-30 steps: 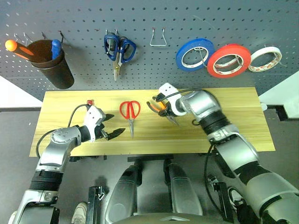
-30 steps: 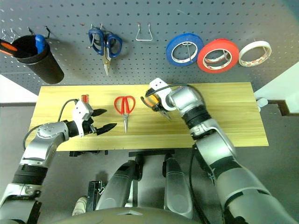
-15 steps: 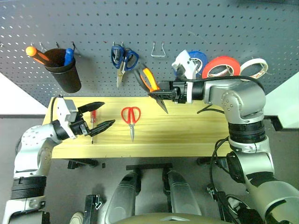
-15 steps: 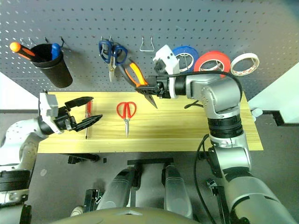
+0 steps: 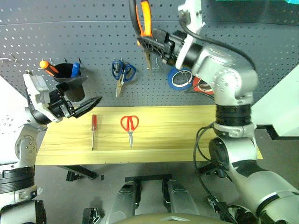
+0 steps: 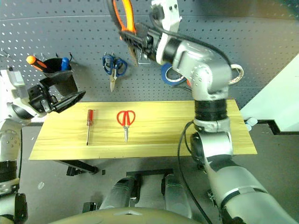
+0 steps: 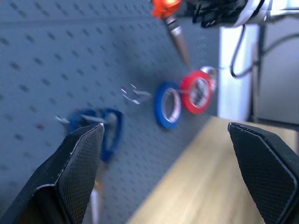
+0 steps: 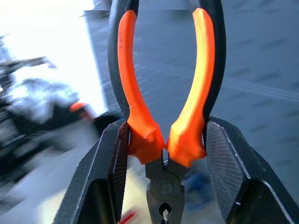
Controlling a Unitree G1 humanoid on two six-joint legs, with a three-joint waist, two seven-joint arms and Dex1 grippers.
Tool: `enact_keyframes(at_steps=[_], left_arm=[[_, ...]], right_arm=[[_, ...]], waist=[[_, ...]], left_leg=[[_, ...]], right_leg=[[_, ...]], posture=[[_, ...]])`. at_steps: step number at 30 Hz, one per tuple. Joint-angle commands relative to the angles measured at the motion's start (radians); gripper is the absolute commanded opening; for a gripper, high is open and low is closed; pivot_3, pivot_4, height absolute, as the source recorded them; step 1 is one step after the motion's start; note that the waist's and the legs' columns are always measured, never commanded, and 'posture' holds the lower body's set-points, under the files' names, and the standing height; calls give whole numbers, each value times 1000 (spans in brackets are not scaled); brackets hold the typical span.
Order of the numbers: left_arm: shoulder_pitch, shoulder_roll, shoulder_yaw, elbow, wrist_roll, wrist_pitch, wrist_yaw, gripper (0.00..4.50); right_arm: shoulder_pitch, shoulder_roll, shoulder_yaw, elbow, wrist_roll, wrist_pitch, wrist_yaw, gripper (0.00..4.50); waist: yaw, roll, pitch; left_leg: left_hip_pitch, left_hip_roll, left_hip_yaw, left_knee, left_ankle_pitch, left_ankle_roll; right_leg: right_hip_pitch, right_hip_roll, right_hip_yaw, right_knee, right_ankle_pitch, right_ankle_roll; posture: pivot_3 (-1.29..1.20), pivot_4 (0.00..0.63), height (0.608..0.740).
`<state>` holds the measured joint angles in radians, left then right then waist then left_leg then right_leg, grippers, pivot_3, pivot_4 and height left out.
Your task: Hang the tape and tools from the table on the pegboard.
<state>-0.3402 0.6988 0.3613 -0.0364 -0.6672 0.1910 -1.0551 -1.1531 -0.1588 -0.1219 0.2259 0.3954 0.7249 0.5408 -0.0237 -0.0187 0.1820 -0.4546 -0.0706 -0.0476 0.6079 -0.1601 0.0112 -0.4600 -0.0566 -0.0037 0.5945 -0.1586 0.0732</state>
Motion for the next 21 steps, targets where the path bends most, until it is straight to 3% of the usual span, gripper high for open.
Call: enact_keyframes(at_steps=[1, 9, 21], left_arm=[[-26, 1, 28, 11, 1, 1, 47, 4470], [-17, 0, 8, 25, 47, -7, 90, 4470], [24, 2, -4, -9, 65, -6, 102, 4470]], right_arm=[[-83, 38, -10, 135, -51, -158, -89, 2039], [-156, 91, 18, 394, -143, -382, -173, 2039], [-112, 83, 64, 554, -249, -528, -218, 2039]], waist=[[-1, 0, -9], [-4, -1, -20], [1, -3, -39]], left_leg=[[2, 0, 1, 0, 0, 0], [12, 2, 15, -10, 1, 0], [14, 10, 20, -10, 1, -1]], right_leg=[[1, 0, 1, 0, 0, 0], [1, 2, 13, 1, 0, 0], [1, 10, 17, 1, 2, -4]], posture=[[7, 42, 731], [27, 40, 731], [38, 48, 731]])
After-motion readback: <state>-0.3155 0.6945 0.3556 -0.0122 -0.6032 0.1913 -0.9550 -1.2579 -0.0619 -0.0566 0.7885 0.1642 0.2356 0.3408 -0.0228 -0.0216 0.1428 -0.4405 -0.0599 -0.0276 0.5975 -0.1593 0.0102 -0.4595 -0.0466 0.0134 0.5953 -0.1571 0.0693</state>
